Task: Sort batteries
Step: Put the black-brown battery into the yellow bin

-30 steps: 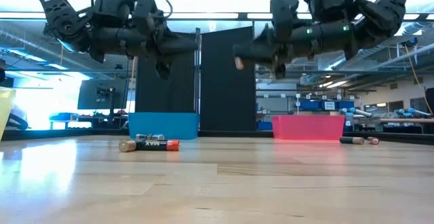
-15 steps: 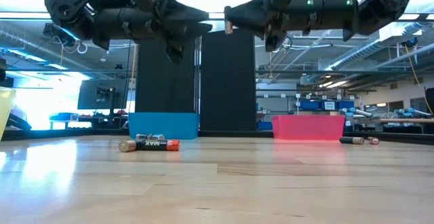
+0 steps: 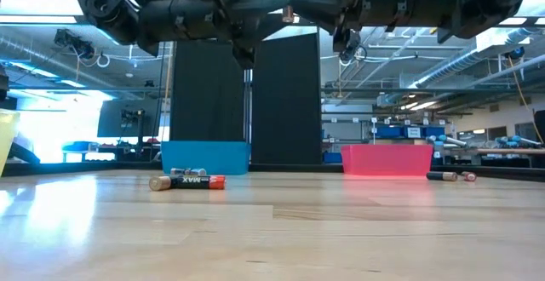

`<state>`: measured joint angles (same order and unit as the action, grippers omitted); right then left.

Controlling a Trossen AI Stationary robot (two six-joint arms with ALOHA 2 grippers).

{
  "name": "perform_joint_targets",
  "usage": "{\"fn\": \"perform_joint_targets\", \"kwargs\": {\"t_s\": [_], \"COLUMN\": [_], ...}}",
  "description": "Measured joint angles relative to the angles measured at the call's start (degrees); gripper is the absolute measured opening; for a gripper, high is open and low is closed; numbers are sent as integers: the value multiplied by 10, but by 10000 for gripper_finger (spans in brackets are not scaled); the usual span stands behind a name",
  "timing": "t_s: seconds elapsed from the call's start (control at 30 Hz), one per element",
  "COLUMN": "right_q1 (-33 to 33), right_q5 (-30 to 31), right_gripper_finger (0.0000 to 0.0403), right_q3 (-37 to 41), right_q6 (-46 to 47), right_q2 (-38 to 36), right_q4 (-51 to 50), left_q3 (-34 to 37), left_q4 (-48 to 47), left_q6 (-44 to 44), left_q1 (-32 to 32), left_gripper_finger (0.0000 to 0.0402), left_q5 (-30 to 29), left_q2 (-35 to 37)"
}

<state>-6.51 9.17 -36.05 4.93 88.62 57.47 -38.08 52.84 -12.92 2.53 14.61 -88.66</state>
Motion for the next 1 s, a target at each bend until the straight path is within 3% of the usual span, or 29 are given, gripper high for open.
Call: {"fn": "perform_joint_targets", "kwargs": {"t_s": [0.2, 0.5, 0.7, 1.0], "right_q1": [-6, -9, -9, -8], "right_q5": [6, 18, 19, 49], "right_gripper_finger": [58, 58, 59, 176], "right_q3": [0, 1, 1, -1], "right_q6": [-2, 2, 6, -1], "right_q2": [0, -1, -1, -11], "right_q4": [4, 8, 11, 7], "left_q3": [-7, -21, -24, -26], "left_q4": [1, 7, 10, -28], "left_q6": [9, 28, 35, 36], "left_q1": [-1, -1, -1, 0], "left_gripper_finger": [129, 60, 54, 52], "left_q5": [0, 14, 13, -1], "left_q2": [0, -28, -26, -21]}}
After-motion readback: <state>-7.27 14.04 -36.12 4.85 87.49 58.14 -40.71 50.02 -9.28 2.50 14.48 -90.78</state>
